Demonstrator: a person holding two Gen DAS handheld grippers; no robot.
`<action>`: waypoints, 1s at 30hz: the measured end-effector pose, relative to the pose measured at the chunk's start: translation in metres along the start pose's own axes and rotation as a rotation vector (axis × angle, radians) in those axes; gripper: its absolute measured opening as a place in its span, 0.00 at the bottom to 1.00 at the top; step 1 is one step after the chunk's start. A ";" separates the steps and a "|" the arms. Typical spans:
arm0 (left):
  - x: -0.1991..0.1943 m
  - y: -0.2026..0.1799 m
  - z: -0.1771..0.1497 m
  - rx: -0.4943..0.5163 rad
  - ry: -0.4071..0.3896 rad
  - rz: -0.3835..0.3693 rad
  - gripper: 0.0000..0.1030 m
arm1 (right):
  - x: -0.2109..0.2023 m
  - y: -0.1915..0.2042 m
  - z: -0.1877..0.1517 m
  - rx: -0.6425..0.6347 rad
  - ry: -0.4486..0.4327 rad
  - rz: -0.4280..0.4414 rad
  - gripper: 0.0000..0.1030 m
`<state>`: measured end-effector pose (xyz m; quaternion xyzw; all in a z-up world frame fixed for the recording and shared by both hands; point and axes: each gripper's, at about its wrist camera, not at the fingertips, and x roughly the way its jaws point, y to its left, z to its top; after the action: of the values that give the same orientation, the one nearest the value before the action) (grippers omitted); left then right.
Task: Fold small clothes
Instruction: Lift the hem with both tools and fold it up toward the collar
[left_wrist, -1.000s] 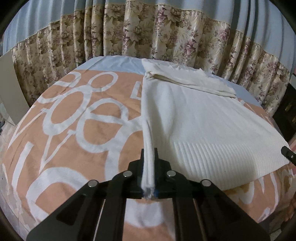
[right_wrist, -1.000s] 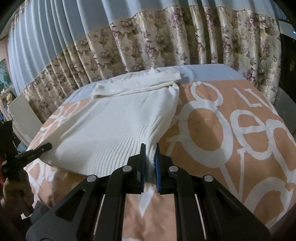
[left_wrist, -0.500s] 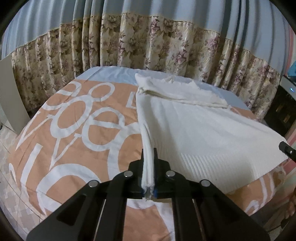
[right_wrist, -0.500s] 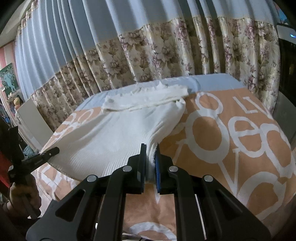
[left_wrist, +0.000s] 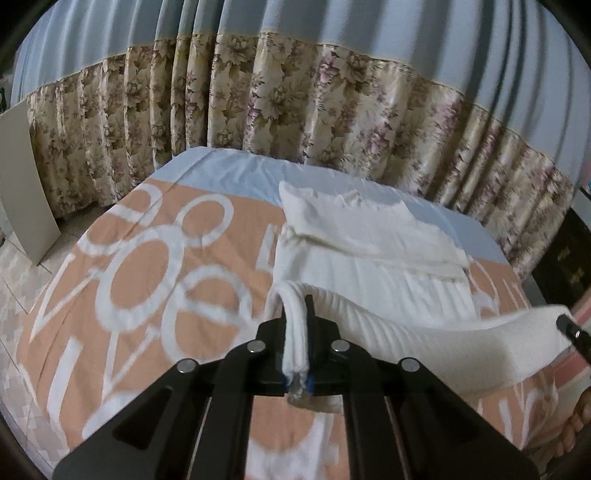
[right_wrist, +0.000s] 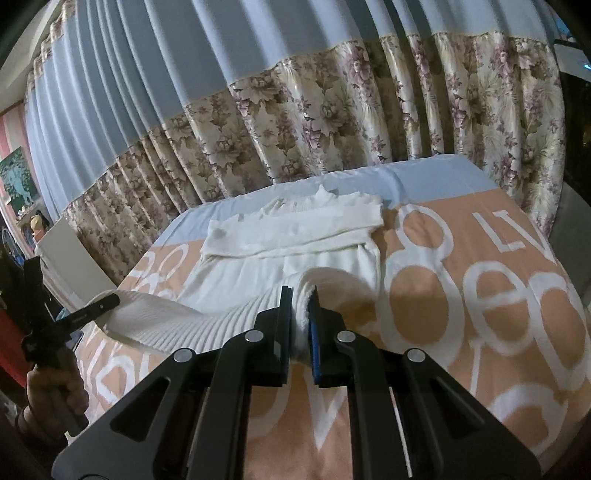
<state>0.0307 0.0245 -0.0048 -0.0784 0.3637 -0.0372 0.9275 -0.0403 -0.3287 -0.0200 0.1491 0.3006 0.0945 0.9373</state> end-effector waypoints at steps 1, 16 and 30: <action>0.007 -0.003 0.011 0.012 -0.008 0.010 0.05 | 0.008 -0.002 0.008 0.008 0.005 0.007 0.09; 0.183 -0.023 0.150 -0.014 0.050 0.059 0.05 | 0.191 -0.052 0.132 0.107 0.098 -0.016 0.09; 0.333 -0.035 0.179 0.018 0.218 0.132 0.06 | 0.332 -0.110 0.156 0.186 0.262 -0.088 0.09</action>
<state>0.3965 -0.0305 -0.0921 -0.0413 0.4663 0.0120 0.8836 0.3274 -0.3777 -0.1133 0.2082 0.4339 0.0436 0.8755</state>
